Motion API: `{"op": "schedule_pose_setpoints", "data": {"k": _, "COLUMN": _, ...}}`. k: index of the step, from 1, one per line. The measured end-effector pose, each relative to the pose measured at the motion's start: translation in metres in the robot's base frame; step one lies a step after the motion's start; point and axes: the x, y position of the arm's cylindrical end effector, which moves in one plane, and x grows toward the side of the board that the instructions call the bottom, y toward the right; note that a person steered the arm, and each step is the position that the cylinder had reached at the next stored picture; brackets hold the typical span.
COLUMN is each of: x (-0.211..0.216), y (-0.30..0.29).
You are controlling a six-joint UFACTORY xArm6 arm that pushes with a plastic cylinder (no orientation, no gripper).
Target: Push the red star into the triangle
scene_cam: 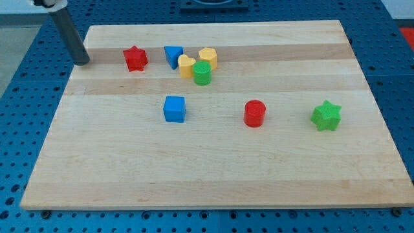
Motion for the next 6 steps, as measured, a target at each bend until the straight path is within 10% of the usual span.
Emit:
{"op": "schedule_pose_setpoints", "data": {"k": 4, "x": 0.027, "y": 0.122}}
{"op": "schedule_pose_setpoints", "data": {"k": 6, "x": 0.155, "y": 0.145}}
